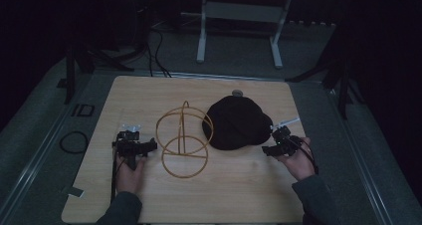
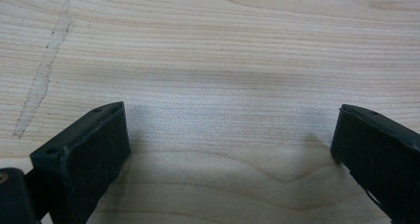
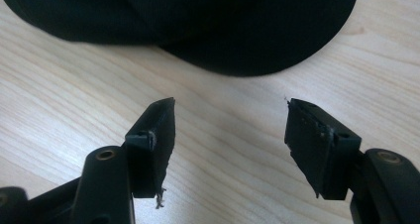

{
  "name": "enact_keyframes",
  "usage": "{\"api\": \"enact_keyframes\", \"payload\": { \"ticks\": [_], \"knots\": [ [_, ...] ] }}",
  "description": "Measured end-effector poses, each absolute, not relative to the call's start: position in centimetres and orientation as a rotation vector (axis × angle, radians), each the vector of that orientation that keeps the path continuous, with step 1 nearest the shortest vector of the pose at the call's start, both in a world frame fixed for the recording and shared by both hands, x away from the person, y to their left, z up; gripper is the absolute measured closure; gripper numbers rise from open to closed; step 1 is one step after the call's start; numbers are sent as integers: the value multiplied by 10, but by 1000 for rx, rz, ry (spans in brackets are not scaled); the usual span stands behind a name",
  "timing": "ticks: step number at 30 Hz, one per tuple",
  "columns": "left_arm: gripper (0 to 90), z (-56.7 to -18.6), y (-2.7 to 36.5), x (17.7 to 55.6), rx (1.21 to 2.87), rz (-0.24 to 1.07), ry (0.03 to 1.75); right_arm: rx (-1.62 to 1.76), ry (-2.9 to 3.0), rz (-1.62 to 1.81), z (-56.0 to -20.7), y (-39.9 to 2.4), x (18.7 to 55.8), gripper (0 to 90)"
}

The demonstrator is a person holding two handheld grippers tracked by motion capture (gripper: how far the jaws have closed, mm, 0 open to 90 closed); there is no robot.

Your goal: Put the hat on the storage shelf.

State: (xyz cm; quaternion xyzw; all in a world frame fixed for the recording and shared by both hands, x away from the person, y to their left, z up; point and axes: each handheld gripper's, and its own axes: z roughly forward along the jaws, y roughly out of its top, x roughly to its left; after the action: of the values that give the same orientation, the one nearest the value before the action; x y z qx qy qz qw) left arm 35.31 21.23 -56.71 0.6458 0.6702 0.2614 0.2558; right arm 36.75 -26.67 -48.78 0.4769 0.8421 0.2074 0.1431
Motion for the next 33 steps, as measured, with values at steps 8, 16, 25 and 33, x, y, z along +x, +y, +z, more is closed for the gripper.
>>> {"api": "enact_keyframes", "payload": {
  "ticks": [8, 16, 25, 33],
  "knots": [
    [12, -567, 212, 353, 1752, 711, 1820, 1379, 2425, 599, -472, -266, 379, 363],
    [12, -567, 212, 353, 1750, 712, 1820, 1401, 2425, 611, -462, -265, 392, 364],
    [12, -567, 212, 353, 1750, 713, 1820, 1429, 2422, 586, -460, -262, 406, 356],
    [12, -567, 212, 353, 1750, 711, 1820, 1445, 2431, 593, -458, -252, 420, 352]
  ]
}}
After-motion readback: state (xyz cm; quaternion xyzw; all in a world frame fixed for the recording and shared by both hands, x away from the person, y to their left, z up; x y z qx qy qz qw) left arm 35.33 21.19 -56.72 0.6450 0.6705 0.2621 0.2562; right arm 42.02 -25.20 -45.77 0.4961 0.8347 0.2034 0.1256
